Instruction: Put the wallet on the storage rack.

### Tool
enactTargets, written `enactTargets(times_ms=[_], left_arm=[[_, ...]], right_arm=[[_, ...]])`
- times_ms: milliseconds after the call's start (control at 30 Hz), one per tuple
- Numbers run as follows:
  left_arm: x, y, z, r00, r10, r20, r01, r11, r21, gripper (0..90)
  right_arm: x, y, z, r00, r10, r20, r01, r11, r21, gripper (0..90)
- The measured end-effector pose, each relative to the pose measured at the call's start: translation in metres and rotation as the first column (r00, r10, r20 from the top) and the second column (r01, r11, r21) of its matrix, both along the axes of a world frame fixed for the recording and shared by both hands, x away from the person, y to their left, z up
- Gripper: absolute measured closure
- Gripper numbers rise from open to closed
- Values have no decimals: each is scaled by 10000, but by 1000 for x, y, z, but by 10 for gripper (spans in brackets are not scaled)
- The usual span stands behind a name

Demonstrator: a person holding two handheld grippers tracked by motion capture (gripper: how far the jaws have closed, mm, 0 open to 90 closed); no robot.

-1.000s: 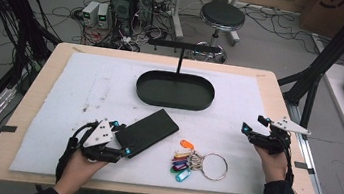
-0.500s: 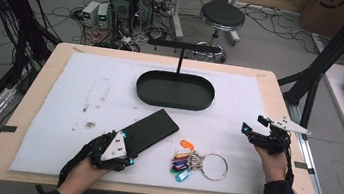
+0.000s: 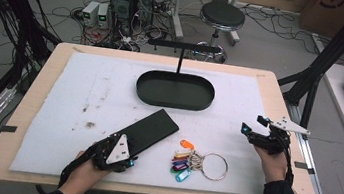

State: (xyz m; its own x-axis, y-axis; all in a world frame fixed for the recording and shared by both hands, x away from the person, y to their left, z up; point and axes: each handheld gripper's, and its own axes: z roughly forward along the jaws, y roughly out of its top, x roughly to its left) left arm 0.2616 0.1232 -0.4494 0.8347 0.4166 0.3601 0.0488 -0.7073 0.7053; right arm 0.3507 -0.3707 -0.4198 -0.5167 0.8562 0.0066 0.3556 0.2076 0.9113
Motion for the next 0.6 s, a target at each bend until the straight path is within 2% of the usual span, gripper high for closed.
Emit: enactTargets(times_ms=[67, 133, 200, 267, 400, 433, 533, 600], left_arm=[[0, 0, 1, 10000, 8, -48, -8, 10000, 27, 441], [-1, -1, 2, 9998, -179, 22, 178, 9997, 155, 521], [-2, -1, 4, 9993, -351, 95, 348, 9991, 252, 550], [-2, 1, 6, 9986, -528, 68, 527, 9985, 156, 631], [-2, 3, 10, 9981, -614, -20, 614, 9981, -23, 696], [-2, 3, 11, 9979, -639, 63, 640, 9979, -74, 721], [-3, 8, 17, 9982, -591, 59, 594, 9961, -651, 761], [-2, 12, 21, 9987, -500, 37, 501, 9922, -1146, 773]], right_arm=[[0, 0, 0, 10000, 12, -31, -12, 10000, -29, 251], [0, 1, 0, 10000, 0, -28, 0, 10000, -19, 251], [0, 1, 0, 10000, 8, -16, -8, 10000, -19, 251], [0, 1, 0, 10000, 9, -18, -9, 10000, -32, 251], [0, 1, 0, 10000, 33, -3, -33, 10000, -32, 251], [0, 1, 0, 10000, 31, 14, -31, 10000, -43, 251], [0, 0, 0, 10000, -1, -24, 1, 10000, 0, 251], [0, 0, 0, 10000, -4, -17, 4, 10000, 18, 251]])
